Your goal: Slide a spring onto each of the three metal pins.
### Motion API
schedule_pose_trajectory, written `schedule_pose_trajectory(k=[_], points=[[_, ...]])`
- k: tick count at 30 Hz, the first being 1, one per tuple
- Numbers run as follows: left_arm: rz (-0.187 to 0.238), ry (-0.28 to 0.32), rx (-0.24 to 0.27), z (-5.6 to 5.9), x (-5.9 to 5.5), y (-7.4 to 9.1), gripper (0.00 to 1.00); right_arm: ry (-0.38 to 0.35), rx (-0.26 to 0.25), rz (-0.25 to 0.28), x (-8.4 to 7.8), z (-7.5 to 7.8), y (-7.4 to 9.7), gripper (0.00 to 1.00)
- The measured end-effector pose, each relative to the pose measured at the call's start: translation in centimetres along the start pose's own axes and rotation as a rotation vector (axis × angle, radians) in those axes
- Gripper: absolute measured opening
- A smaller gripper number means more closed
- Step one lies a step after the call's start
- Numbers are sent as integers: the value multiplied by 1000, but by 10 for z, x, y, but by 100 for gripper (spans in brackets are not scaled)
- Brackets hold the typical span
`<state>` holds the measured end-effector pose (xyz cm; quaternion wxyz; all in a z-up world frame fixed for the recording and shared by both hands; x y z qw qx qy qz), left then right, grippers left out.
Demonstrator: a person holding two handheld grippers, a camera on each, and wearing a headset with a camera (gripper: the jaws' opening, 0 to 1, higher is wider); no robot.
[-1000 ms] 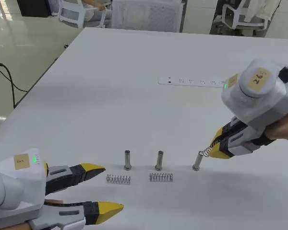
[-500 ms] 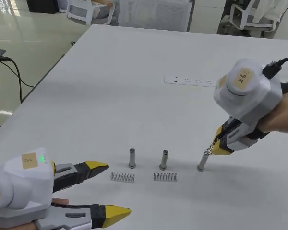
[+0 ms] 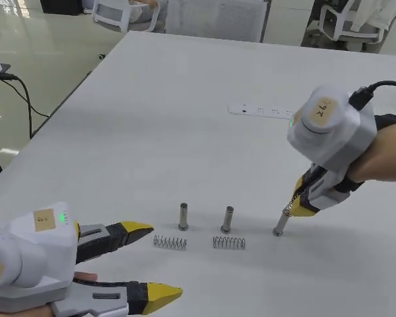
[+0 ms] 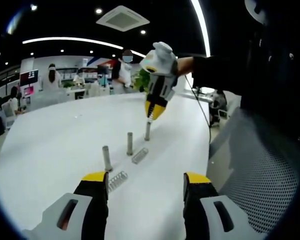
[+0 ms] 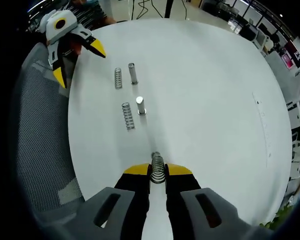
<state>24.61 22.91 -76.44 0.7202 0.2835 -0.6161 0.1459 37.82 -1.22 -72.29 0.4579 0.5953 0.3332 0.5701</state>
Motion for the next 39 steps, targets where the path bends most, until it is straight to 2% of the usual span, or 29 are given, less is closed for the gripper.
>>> schedule_pose_trajectory(k=[11, 17, 26, 35, 39], points=[[-7, -4, -3, 1, -1, 0, 54, 16, 41, -68, 1, -1, -23, 8], [-8, -5, -3, 1, -1, 0, 54, 10, 55, -87, -7, 2, -36, 8], [-15, -5, -5, 2, -1, -1, 53, 3, 61, -102, -13, 2, -49, 8], [-16, -8, -5, 1, -1, 0, 53, 0, 64, -95, -16, 0, -51, 9], [-17, -9, -5, 1, -2, 0, 53, -2, 57, -77, -15, 0, -48, 12]])
Point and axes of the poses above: the centre of the closed fingertips' face, and the gripper's own axes: y roughly backward along the fingers, z roughly to its right, x roughly out of its top, the point moved 8 cm from there along y, roughly backward along the fingers, and after that the axes turned 7 degrees about z, right-handed, at the moved point
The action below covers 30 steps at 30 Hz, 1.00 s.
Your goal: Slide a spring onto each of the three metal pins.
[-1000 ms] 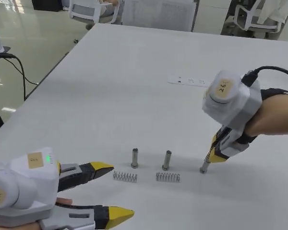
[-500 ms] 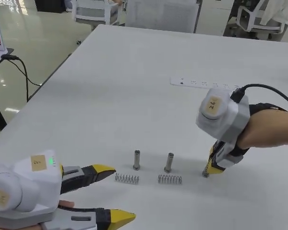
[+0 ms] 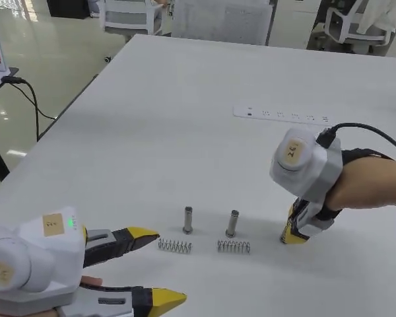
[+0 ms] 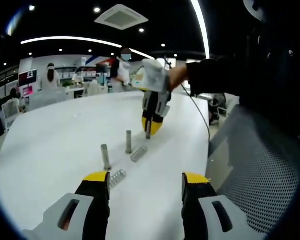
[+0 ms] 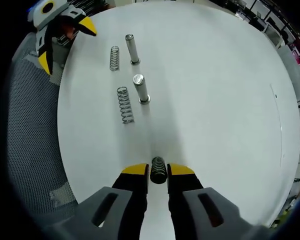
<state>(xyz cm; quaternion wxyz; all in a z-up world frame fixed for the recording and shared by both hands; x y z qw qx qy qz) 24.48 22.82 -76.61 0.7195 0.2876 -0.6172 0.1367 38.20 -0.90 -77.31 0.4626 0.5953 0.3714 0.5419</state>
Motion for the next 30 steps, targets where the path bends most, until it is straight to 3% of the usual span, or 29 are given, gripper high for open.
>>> schedule_pose_trajectory(k=[12, 21, 26, 30], points=[[-7, -6, -5, 1, 0, 0, 52, 14, -34, 57, 6, -5, 14, 19], [-14, -13, -10, 2, 0, 0, 51, 65, -63, 110, 23, -13, 26, 21], [-16, -16, -11, 2, 0, 0, 51, 80, -31, 145, 36, -24, 25, 20], [-16, -17, -10, 3, 0, 0, 51, 108, -10, 140, 43, -31, 17, 19]])
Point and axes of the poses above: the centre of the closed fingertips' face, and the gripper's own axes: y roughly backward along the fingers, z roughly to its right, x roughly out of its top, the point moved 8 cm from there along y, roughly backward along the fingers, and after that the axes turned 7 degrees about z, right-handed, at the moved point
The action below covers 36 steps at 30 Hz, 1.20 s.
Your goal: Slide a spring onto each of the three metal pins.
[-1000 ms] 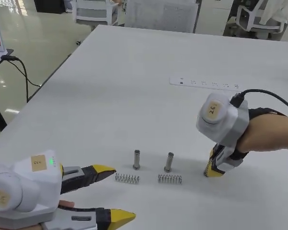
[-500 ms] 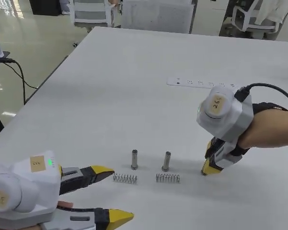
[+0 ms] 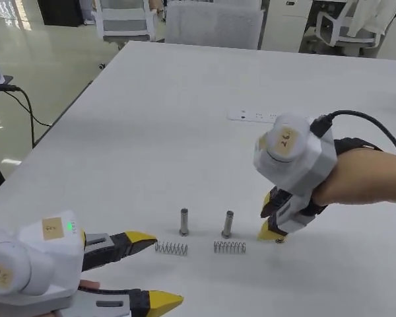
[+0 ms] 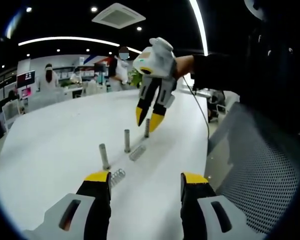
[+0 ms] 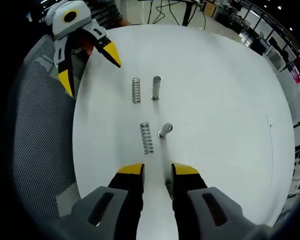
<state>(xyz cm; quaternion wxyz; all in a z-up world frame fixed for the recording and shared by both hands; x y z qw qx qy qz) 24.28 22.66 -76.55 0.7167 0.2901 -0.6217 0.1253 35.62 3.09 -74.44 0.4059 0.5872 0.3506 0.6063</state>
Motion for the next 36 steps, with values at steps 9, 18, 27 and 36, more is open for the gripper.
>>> schedule_pose_trajectory(k=[9, 18, 27, 36], points=[[-2, 6, 3, 0, -1, 0, 50, 22, 49, -12, 5, -7, -25, 16], [-3, 12, 1, 0, -1, 0, 49, 38, 62, -34, 3, -7, -42, 13], [-5, 14, 1, -1, -2, 0, 48, 50, 71, -41, 2, -7, -50, 8], [-6, 9, -1, -1, -1, 1, 48, 56, 68, -45, 1, -11, -49, 7]])
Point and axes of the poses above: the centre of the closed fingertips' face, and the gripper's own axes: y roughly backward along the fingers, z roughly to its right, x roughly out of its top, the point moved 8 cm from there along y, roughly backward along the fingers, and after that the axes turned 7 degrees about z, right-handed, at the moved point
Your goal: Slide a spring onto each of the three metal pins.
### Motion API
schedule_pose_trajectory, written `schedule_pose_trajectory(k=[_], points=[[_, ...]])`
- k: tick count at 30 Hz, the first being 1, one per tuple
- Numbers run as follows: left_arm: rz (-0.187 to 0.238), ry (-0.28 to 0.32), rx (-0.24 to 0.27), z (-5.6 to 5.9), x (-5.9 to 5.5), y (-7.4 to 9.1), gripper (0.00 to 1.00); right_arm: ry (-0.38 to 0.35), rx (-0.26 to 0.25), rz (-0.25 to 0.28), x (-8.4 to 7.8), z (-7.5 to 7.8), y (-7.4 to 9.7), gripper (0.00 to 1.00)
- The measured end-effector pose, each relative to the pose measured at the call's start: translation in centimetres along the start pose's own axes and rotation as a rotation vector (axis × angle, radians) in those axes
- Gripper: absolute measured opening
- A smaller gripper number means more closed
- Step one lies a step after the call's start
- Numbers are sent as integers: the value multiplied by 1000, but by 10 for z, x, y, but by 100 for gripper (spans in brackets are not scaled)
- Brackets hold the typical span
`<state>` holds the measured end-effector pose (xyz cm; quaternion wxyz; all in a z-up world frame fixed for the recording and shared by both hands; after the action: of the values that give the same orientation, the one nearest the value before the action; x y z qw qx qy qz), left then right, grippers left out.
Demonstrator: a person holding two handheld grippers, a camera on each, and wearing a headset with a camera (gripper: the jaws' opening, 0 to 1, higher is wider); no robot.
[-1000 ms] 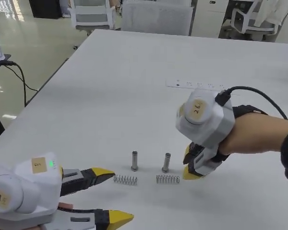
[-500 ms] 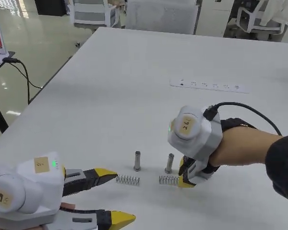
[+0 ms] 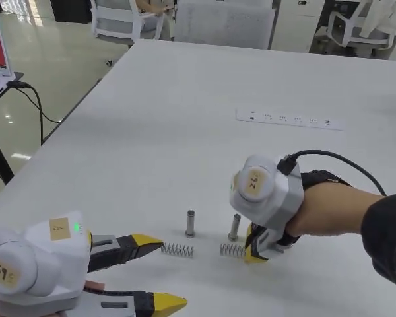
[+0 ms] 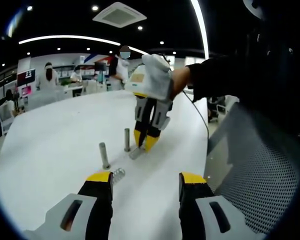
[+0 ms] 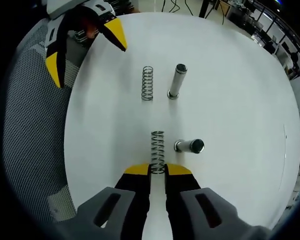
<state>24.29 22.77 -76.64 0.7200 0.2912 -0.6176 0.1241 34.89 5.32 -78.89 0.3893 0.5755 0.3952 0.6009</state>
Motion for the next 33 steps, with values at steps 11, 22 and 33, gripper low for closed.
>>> schedule_pose_trajectory(k=[11, 22, 33], points=[[-34, -48, -52, 5, 5, -4, 46, -29, 51, 42, 5, -21, 28, 7], [-34, -120, -136, 2, 33, -19, 44, 0, 46, 80, 17, -39, 56, 7], [-38, -168, -239, 12, 48, -41, 38, 24, 46, 100, 24, -50, 64, 7]])
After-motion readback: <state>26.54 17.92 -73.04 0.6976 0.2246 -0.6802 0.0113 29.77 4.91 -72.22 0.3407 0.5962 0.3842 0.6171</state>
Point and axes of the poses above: the centre of the closed fingertips' face, and the gripper's own axes: y roughly backward along the fingers, z roughly to its right, x roughly out of its top, the point moved 8 cm from there along y, roughly backward along the fingers, and after that the axes turned 7 degrees about z, right-handed, at the moved point
